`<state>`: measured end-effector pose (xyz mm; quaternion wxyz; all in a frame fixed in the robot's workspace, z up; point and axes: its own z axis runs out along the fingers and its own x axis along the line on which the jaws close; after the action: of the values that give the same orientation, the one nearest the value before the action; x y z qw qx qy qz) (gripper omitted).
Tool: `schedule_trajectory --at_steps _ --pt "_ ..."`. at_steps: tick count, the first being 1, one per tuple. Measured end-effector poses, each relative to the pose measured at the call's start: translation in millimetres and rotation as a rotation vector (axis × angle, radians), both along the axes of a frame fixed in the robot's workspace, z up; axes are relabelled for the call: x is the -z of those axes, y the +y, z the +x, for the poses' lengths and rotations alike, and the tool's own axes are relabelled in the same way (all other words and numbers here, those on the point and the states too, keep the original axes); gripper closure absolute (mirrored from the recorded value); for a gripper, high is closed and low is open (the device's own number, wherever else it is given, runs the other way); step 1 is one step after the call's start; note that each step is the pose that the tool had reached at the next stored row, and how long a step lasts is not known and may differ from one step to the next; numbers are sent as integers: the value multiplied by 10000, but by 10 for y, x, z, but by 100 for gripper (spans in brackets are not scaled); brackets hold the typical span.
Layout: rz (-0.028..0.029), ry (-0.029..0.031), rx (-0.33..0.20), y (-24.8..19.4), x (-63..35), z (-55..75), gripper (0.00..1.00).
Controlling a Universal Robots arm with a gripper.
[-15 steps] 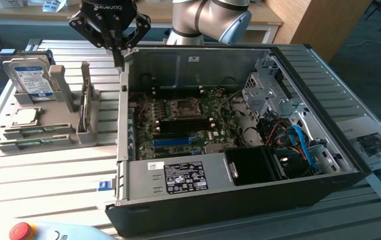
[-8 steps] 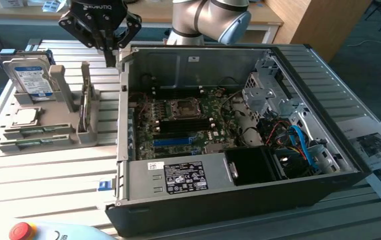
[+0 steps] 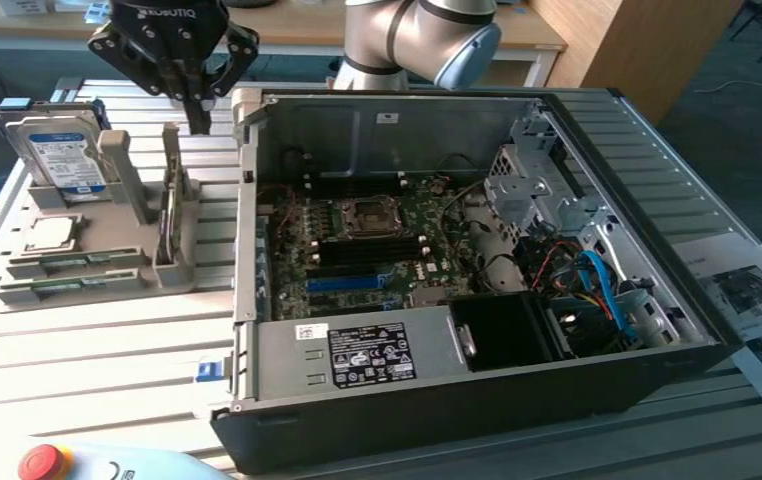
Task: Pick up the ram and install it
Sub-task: 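Reach for the ram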
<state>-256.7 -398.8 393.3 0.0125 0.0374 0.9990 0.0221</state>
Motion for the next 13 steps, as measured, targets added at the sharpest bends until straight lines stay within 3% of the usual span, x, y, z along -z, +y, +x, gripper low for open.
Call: schedule_trajectory --at_steps 13 --pt "0 0 -1 0 0 -352 89"
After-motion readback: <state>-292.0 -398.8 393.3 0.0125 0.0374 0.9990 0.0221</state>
